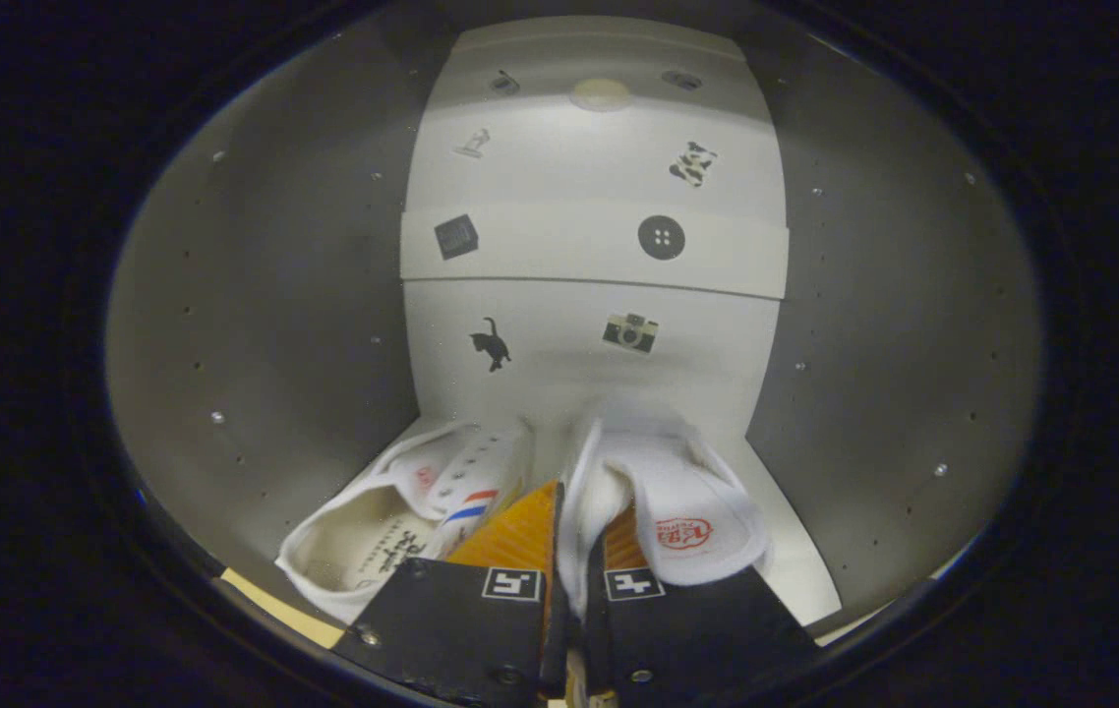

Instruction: Open the shoe cabinet door, grab the shoes and put them into the shoe cabinet, then close the shoe cabinet door.

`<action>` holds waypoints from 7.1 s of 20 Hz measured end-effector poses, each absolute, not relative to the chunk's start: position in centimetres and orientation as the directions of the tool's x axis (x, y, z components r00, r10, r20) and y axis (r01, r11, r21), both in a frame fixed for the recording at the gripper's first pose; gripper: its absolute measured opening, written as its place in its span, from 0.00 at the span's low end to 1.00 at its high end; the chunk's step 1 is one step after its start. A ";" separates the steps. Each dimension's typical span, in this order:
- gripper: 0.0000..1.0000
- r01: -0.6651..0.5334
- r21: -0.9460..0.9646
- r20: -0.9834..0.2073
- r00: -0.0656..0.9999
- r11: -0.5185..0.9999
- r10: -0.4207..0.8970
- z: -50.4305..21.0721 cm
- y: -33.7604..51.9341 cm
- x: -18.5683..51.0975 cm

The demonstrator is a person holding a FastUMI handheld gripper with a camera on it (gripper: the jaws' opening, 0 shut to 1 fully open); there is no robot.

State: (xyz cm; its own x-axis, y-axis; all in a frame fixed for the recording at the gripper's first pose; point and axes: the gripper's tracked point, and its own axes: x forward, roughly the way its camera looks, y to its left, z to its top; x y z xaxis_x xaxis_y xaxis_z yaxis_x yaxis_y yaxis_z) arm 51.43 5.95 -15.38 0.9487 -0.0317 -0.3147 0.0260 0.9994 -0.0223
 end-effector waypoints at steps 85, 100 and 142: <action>0.98 0.102 0.018 -0.053 0.993 0.995 -0.101 -3.2 -16.3 1.2; 0.92 0.040 0.000 -0.058 0.998 0.999 -0.040 -2.8 -2.2 3.3; 0.98 0.127 -0.006 -0.017 0.992 0.992 -0.127 3.9 7.6 -2.4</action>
State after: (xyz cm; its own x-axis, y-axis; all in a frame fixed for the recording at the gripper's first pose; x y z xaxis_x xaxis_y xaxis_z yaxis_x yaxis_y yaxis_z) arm -2.39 7.55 3.93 0.9917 -0.1275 -0.0175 0.1274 0.9918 -0.0064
